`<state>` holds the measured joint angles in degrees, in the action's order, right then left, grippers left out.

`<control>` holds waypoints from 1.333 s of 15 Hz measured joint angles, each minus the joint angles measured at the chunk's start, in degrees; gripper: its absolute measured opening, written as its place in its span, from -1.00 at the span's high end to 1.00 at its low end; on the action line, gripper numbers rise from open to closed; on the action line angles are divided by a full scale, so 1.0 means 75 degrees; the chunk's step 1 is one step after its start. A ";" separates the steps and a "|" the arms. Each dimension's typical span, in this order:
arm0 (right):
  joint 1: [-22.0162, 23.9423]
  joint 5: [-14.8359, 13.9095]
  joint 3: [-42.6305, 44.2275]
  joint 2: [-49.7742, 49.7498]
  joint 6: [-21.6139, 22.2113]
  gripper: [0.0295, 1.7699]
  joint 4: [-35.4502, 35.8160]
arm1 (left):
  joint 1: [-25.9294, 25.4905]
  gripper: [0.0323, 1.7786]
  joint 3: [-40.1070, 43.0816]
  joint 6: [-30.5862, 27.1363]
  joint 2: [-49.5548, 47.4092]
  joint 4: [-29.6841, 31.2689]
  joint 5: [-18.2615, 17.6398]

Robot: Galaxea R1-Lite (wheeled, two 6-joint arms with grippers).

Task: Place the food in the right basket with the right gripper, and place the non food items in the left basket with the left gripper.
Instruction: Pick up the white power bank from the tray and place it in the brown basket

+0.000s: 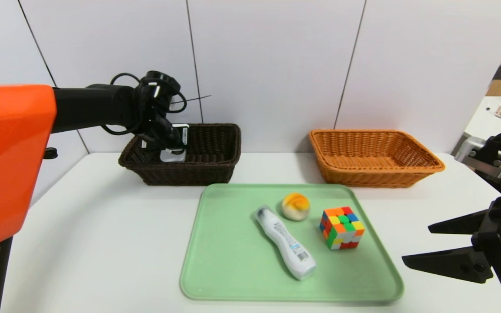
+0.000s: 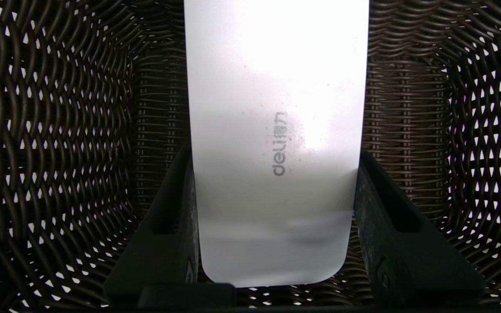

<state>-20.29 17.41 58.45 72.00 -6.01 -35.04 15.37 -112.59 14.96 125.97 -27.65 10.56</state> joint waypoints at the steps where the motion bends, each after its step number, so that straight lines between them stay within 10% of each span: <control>1: 0.0000 0.0005 0.0000 0.0000 0.0000 -0.92 0.0002 | 0.0000 -0.10 0.0003 0.0000 0.0000 -0.0007 -0.0002; 10: 0.0000 0.0005 0.0000 0.0000 0.0000 -0.92 0.0008 | 0.0015 -0.10 -0.0008 -0.0050 -0.0003 0.0031 0.0003; 20: 0.0000 -0.0007 0.0000 -0.0020 0.0008 -0.92 -0.0003 | 0.0015 -0.68 -0.0037 -0.0036 -0.0231 0.0494 0.0024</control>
<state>-20.29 17.36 58.45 71.85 -5.95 -35.06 15.48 -112.87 14.69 124.23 -23.94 10.74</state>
